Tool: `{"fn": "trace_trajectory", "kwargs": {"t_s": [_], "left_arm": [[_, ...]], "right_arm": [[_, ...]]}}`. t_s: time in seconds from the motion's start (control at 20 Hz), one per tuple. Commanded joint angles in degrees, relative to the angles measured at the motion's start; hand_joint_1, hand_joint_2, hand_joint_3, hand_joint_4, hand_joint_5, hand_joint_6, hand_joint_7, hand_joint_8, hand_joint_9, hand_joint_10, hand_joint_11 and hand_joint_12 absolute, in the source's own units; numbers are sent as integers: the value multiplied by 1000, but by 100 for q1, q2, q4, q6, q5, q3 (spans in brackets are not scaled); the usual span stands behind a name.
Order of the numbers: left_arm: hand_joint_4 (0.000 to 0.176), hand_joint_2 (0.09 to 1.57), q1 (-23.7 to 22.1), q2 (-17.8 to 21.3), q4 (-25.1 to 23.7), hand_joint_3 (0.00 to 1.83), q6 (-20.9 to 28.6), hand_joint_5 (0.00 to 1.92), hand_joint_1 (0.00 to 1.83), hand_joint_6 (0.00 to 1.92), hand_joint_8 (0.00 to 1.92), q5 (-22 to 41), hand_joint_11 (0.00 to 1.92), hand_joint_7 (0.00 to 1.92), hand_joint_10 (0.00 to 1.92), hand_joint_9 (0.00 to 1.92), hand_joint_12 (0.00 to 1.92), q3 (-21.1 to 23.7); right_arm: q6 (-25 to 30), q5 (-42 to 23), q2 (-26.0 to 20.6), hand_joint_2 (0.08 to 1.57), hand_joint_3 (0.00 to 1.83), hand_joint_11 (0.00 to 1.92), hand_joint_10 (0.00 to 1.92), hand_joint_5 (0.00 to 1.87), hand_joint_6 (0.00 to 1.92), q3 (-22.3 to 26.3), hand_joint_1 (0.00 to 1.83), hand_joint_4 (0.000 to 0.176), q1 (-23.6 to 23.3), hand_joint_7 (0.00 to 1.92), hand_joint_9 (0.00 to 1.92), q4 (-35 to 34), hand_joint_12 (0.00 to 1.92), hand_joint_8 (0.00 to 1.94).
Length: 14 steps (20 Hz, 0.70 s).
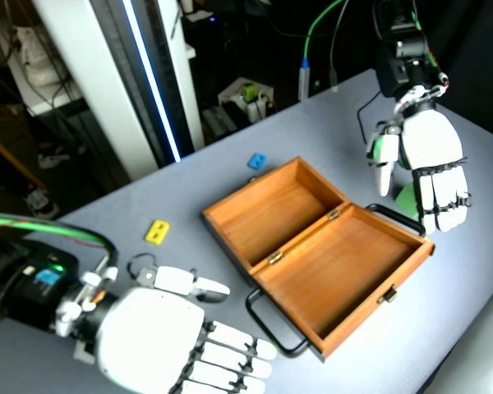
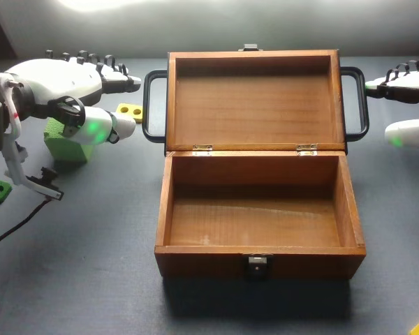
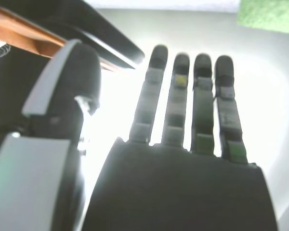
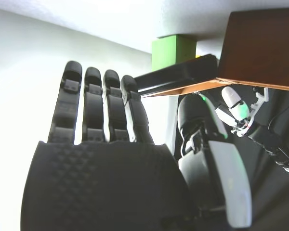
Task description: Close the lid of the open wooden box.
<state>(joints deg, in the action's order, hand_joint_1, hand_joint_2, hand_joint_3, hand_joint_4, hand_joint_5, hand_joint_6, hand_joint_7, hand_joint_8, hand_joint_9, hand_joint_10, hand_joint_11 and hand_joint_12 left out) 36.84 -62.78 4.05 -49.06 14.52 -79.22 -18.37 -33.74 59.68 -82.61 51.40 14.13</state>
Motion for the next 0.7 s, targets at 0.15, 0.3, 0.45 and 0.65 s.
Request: {"fn": "trace_trajectory", "kwargs": {"t_s": [0.15,0.3,0.45,0.65], "left_arm": [[6,1460,-106,-47,-107,0,10,85,74,0,1,575,0,23,2,57,384,51],[0,1451,-60,39,-294,0,191,110,133,4,9,784,0,85,9,47,247,188],[0,1449,18,164,-406,0,372,129,191,2,7,1073,3,131,6,72,114,352],[0,1443,45,223,-421,0,413,124,132,3,3,1136,97,104,14,100,160,397]], "right_arm": [[120,-543,101,1406,0,202,10,149,4,-48,69,0,-211,162,162,81,28,7],[143,-573,103,1388,0,129,0,111,0,-44,30,0,-236,113,103,107,2,0],[180,-602,97,1388,0,120,5,122,5,-45,25,0,-236,118,100,106,1,5],[180,-435,97,1437,1,147,3,122,4,-98,119,0,-236,137,121,101,13,3]]}}
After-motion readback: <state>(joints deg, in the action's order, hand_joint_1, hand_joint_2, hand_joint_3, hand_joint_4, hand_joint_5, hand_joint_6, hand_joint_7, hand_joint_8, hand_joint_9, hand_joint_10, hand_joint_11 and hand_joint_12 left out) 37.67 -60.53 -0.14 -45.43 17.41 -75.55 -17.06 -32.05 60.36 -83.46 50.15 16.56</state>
